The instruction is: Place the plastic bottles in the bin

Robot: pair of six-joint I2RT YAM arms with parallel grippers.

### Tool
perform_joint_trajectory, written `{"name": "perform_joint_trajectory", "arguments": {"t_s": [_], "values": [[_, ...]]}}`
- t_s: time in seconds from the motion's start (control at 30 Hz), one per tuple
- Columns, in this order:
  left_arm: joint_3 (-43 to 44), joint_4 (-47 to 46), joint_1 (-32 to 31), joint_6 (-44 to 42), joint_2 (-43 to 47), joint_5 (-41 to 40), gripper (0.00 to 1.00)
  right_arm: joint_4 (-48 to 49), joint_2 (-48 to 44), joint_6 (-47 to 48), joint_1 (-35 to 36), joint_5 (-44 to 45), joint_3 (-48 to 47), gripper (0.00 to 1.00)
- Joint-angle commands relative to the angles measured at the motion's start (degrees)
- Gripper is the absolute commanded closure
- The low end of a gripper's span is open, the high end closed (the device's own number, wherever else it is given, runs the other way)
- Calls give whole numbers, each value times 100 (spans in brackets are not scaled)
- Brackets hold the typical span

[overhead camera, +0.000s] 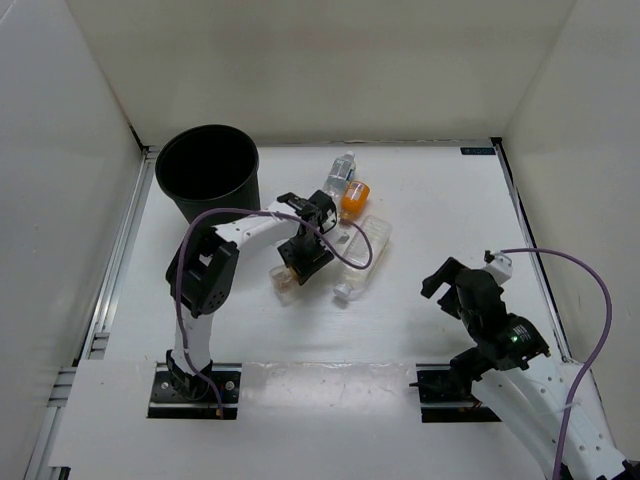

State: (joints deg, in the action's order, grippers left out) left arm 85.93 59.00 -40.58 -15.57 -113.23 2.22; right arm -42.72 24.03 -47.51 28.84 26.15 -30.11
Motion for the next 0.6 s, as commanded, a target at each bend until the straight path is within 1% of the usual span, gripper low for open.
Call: {"name": "perform_joint_trajectory", "arguments": {"t_s": [0.0,0.03,0.07,0.1,0.13,0.17,0.2,0.23,0.27,0.3,0.33,0.37,0.4,0.43,0.47,0.5,0.57], "values": [[1186,672,24,-60,293,332,90,308,110,110,-28,-66,-109,0],[1555,822,24,-60,380,184,90,360,110,110,-28,-66,-109,0],[2298,928,24,-190,537,17,90,361,171,110,-28,-127,-109,0],[2636,929,24,-253,669,-246,90,413,224,110,-28,-128,-109,0],[2909,763,-29,-305,836,-927,90,414,225,110,-28,-128,-109,0],[3060,457,-29,-410,1055,-1290,90,414,303,110,-28,-128,-109,0],[2966,19,-29,-733,1666,-1633,90,466,365,110,-28,-128,-162,0],[2738,-533,-29,-919,2021,-1950,90,466,505,110,-28,-128,-162,0],[2466,-1714,49,-1104,2372,-2397,86,466,593,110,-28,-180,-214,0],[2263,-2091,294,-1306,2767,-2454,81,466,811,58,-28,-181,-215,0],[2444,-2199,479,-1308,2771,-2533,78,466,935,57,-28,-242,-284,0],[2681,-2200,681,-1308,2641,-2873,78,466,1067,57,-28,-242,-337,0],[2840,-2200,1066,-1238,2544,-3059,78,527,1321,5,-28,-329,-434,0],[2902,-2200,1304,-1177,2482,-3061,78,528,1454,5,-28,-434,-487,0],[2833,-2200,1568,-1106,2481,-2782,78,650,1577,57,25,-496,-487,0],[2563,-2200,2040,-888,2481,-2545,78,712,1787,57,25,-549,-574,0],[2210,-2200,2404,-746,2481,-2035,78,904,1964,57,25,-611,-645,0]]}}
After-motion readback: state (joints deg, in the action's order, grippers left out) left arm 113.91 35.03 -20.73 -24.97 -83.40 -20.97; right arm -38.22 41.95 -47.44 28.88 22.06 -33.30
